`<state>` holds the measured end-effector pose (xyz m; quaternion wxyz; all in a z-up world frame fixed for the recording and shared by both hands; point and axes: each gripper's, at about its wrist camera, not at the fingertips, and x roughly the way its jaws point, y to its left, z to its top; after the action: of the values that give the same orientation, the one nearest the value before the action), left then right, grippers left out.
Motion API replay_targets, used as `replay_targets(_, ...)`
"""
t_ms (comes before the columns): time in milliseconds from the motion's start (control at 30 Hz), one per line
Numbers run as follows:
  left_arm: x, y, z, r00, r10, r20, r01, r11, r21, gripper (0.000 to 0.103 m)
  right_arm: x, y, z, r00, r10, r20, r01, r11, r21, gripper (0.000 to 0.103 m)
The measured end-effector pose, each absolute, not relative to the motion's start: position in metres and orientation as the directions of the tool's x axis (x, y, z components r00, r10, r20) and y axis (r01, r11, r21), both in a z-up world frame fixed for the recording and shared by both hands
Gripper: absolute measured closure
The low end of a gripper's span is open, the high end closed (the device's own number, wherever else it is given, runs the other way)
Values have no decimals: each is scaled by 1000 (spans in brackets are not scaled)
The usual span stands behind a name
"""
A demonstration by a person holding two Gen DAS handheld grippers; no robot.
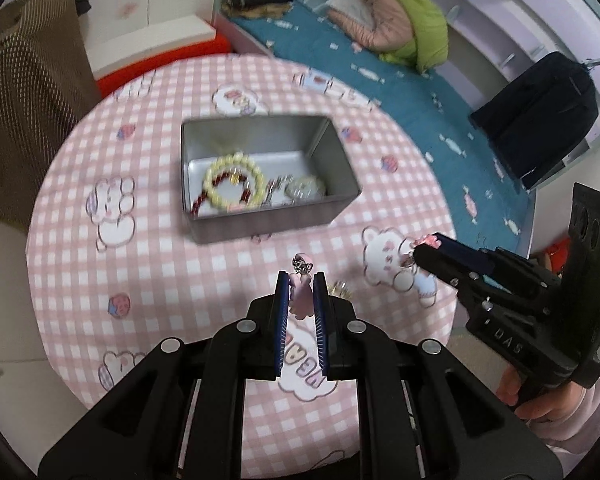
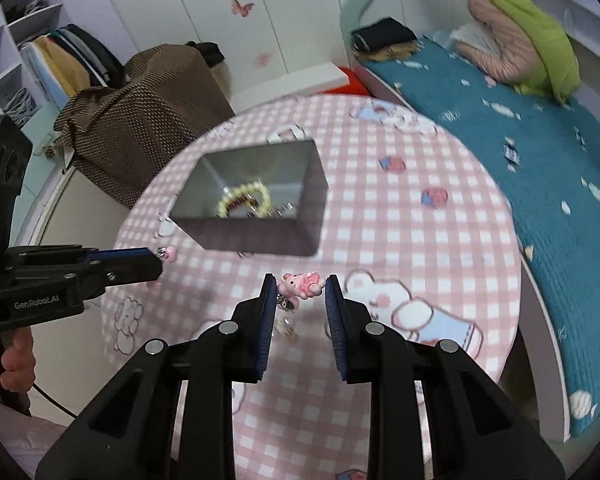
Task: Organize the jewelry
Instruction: 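Carry both pink charms over the grey tin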
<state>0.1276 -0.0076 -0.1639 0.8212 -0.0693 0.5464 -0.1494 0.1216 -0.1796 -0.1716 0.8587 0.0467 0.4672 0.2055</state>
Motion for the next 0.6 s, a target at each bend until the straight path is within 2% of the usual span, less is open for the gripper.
replay_targets(167, 134, -7, -153, 394, -347, -851, 171, 938, -303, 91, 129, -163, -160, 498, 391, -774, -365, 904, 221, 80)
replay_targets(600, 171, 10, -165, 412, -369, -833, 90, 926, -365, 91, 168, -124, -159, 489, 378, -786, -463, 876, 133, 79)
